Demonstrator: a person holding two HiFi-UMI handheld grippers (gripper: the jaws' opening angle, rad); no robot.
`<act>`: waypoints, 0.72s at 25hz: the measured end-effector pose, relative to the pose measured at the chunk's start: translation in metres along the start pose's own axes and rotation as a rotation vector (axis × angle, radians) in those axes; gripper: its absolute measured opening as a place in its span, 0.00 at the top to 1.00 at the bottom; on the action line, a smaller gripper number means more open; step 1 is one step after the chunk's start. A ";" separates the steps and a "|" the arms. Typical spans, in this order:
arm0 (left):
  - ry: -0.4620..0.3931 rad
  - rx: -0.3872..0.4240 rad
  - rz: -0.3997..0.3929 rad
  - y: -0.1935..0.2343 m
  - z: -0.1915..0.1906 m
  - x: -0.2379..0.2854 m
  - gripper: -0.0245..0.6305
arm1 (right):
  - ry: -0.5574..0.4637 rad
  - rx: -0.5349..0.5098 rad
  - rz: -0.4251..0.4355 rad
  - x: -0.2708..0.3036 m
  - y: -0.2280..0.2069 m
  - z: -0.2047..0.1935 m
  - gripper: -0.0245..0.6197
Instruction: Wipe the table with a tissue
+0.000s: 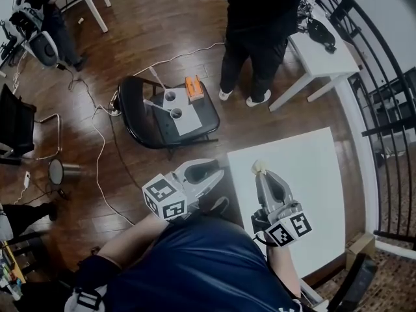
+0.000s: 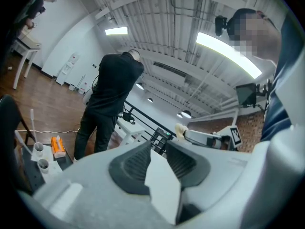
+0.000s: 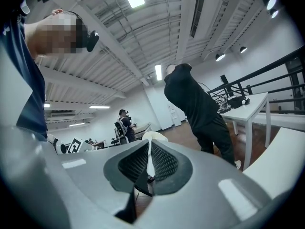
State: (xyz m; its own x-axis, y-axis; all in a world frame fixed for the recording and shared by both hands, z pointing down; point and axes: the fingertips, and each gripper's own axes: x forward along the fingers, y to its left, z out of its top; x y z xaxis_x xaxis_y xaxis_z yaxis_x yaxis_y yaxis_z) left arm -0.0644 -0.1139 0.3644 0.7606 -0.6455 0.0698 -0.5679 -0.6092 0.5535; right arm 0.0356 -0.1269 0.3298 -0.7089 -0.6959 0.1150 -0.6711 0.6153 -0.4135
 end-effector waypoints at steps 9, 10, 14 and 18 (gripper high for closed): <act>0.010 0.006 -0.022 -0.005 -0.001 0.002 0.81 | -0.006 -0.004 -0.016 -0.007 0.001 -0.001 0.93; 0.010 0.007 -0.024 -0.006 0.000 0.003 0.81 | -0.008 -0.004 -0.018 -0.008 0.001 -0.001 0.93; 0.011 0.010 -0.026 -0.008 0.000 0.004 0.81 | -0.008 -0.006 -0.022 -0.010 -0.001 0.000 0.93; 0.011 0.011 -0.025 -0.008 0.000 0.003 0.81 | -0.006 -0.009 -0.017 -0.009 0.001 0.000 0.93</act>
State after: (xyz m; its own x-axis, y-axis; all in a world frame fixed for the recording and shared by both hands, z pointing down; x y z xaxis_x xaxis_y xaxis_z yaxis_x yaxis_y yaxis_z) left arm -0.0576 -0.1109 0.3597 0.7782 -0.6247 0.0651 -0.5517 -0.6304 0.5460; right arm 0.0420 -0.1201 0.3284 -0.6963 -0.7083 0.1161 -0.6846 0.6069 -0.4037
